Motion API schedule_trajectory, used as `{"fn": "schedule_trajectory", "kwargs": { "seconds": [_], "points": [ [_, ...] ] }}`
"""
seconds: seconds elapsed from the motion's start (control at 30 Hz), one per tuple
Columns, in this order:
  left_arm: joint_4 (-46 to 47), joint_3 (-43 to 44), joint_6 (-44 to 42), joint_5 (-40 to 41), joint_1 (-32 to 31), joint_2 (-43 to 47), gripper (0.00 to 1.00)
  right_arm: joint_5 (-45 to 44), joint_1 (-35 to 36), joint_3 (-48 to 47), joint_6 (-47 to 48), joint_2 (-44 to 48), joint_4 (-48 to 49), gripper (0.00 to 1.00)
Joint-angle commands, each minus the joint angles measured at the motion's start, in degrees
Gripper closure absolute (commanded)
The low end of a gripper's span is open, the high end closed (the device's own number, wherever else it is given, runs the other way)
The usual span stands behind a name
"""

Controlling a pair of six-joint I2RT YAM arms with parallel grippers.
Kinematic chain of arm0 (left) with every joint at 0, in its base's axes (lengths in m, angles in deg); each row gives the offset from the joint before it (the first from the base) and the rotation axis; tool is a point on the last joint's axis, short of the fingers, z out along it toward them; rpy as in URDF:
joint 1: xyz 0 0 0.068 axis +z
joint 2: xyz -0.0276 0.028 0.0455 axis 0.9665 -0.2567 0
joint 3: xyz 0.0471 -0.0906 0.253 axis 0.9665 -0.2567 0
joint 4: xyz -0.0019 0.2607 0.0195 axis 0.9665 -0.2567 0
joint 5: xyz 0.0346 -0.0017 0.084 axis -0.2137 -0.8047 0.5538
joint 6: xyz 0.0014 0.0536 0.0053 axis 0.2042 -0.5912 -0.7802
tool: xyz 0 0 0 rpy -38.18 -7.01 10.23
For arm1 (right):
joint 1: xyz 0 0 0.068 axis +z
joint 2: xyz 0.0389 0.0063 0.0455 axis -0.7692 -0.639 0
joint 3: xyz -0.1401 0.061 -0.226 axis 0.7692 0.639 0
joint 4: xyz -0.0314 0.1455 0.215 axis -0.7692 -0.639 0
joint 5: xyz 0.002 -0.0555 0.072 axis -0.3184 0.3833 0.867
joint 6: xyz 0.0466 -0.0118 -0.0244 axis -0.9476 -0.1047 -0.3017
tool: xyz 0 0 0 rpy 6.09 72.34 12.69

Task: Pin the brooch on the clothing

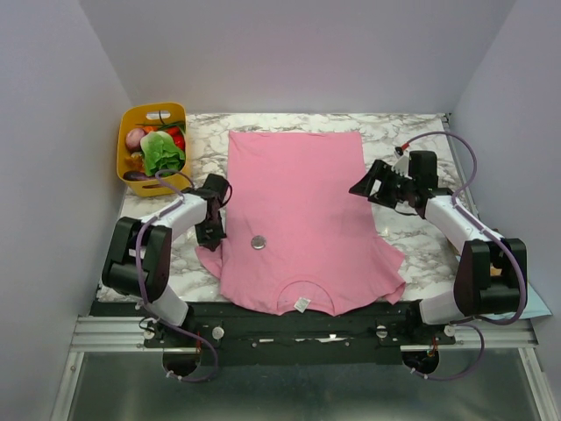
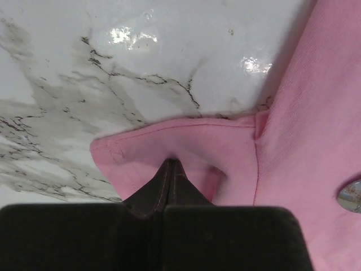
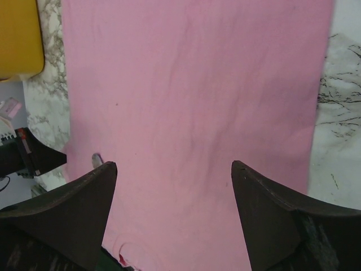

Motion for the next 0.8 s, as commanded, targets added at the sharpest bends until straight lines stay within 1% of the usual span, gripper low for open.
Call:
{"fn": "schedule_trajectory", "kwargs": {
  "seconds": [0.0, 0.1, 0.27, 0.33, 0.47, 0.6, 0.77],
  "points": [
    [-2.43, 1.25, 0.62, 5.95, -0.49, -4.61, 1.00, -0.09, 0.24, -0.83, 1.12, -0.01, -1.38, 0.09],
    [-3.83, 2.48, 1.50, 8.68, -0.93, -6.98, 1.00, -1.23, 0.16, -0.66, 1.21, 0.60, -1.56, 0.09],
    [-7.88, 5.82, 2.46, 16.50, -1.10, -9.98, 1.00, -1.76, 0.24, -0.57, 1.21, 1.13, -1.56, 0.08],
    [-10.16, 8.27, 1.24, 18.18, -1.37, -11.56, 1.00, -1.85, 0.24, -0.48, 1.21, 1.04, -1.56, 0.08],
    [-15.61, 13.37, 0.44, 25.89, -2.95, -15.34, 1.00, -1.67, 0.24, -0.65, 1.30, 0.17, -1.64, 0.08],
    [-18.51, 17.15, 0.18, 29.16, -3.39, -20.08, 1.00, -1.76, 0.16, -1.09, 1.39, -0.45, -1.73, 0.08],
    [-21.15, 20.93, 0.53, 32.59, -4.35, -23.87, 1.00, -2.29, 0.24, -1.53, 1.65, -0.54, -1.91, 0.08]
  ]
}}
